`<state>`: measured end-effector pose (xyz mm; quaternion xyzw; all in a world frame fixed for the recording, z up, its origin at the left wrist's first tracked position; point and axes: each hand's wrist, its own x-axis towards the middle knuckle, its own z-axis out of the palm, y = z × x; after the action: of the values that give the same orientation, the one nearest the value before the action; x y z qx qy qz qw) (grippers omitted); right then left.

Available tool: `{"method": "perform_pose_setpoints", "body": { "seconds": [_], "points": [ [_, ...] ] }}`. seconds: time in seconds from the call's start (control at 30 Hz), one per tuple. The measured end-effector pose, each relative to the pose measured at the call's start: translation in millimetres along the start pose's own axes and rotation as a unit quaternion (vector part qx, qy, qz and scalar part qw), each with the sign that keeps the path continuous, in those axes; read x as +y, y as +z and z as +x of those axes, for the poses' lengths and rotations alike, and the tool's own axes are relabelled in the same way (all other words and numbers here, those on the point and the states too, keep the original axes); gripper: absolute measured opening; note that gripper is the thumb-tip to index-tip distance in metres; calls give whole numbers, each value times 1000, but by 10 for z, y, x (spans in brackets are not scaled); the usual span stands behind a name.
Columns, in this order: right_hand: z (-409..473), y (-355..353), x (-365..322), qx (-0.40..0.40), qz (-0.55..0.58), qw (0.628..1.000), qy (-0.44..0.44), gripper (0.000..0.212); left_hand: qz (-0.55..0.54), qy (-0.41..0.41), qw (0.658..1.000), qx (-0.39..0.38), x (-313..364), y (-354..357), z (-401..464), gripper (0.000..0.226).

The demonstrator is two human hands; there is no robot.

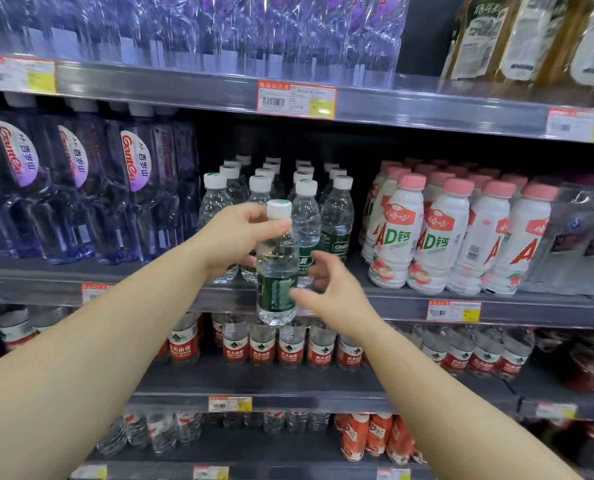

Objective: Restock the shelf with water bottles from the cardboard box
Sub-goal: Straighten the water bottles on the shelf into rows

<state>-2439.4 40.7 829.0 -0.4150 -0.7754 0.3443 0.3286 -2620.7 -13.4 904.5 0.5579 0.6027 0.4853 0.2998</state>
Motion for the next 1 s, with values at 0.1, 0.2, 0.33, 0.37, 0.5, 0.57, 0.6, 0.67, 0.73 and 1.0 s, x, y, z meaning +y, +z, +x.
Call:
{"method": "perform_pose_setpoints", "body": {
  "seconds": [0.1, 0.2, 0.33, 0.37, 0.5, 0.57, 0.6, 0.67, 0.73, 1.0],
  "points": [
    [-32, -46, -15, -20, -47, 999, 0, 90, -22, 20, 999, -34, 176, 192, 88, 7],
    [-34, -247, -51, 29, -59, 998, -1, 81, -31, 54, 997, -36, 332, 348, 153, 2],
    [-5, -492, -20, 79, -60, 995, 16, 71, -45, 94, 993, 58, 407, 345, 209, 30],
    [21, -514, 1, 87, -66, 994, 27, 70, -58, 97, 990, 80, 390, 318, 206, 25],
    [177, -485, 55, 115, -89, 987, 63, 63, -101, 72, 985, 117, 256, 235, 186, 15],
    [276, -448, 77, 116, -83, 987, 71, 65, -106, 65, 985, 123, 213, 204, 165, 11],
    [312, -432, 85, 111, -78, 988, 72, 65, -106, 64, 984, 125, 194, 191, 154, 10],
    [351, -407, 113, 97, -79, 990, 71, 63, -103, 64, 985, 125, 163, 163, 126, 8],
    [374, -391, 169, 81, -98, 989, 72, 62, -93, 62, 985, 129, 121, 130, 107, 8],
    [360, -376, 189, 82, -81, 990, 83, 77, -78, 48, 988, 127, -13, 128, 96, 6]
  ]
}}
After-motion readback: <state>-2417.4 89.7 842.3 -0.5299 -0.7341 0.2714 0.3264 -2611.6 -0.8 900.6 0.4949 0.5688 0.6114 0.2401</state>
